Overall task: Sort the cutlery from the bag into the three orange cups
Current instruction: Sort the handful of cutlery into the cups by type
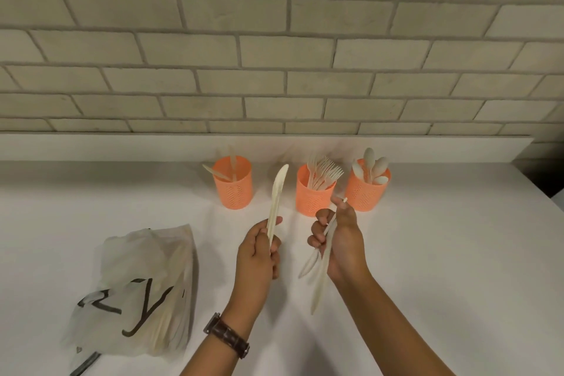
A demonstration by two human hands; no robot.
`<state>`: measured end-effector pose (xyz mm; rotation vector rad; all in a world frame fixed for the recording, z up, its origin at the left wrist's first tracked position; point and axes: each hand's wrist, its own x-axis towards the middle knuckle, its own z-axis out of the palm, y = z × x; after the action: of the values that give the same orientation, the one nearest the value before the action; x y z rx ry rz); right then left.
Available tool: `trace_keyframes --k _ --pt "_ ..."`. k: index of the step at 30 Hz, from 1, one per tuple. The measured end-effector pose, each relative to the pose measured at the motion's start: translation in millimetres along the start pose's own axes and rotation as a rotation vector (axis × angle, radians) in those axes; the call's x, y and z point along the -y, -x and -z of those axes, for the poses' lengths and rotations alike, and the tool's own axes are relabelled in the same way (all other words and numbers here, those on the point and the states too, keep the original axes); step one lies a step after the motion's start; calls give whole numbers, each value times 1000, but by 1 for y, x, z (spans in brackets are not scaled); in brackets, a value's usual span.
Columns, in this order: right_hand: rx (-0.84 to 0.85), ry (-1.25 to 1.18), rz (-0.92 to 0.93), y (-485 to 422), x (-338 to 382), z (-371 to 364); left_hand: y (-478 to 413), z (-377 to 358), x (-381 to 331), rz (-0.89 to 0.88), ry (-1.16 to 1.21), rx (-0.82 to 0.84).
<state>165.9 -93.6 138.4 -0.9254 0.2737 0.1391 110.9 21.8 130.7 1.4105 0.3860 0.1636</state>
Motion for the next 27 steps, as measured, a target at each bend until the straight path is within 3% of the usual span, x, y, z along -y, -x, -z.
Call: trace_keyframes --k 7,11,18,21,25,27 --pt "37 195 65 -11 7 21 -52 34 -32 -146 -15 56" --pt "52 182 58 -16 8 31 -104 60 -50 -195 -72 78" --pt "31 138 35 -27 8 39 -181 57 -81 -365 -192 -106" --pt "10 134 39 -30 9 38 -210 56 -71 -405 -409 -139" --pt "-5 132 44 -35 9 37 -231 56 -46 -272 -585 -79" --pt "-15 130 39 -35 8 35 -233 59 -35 -224 -818 -46"
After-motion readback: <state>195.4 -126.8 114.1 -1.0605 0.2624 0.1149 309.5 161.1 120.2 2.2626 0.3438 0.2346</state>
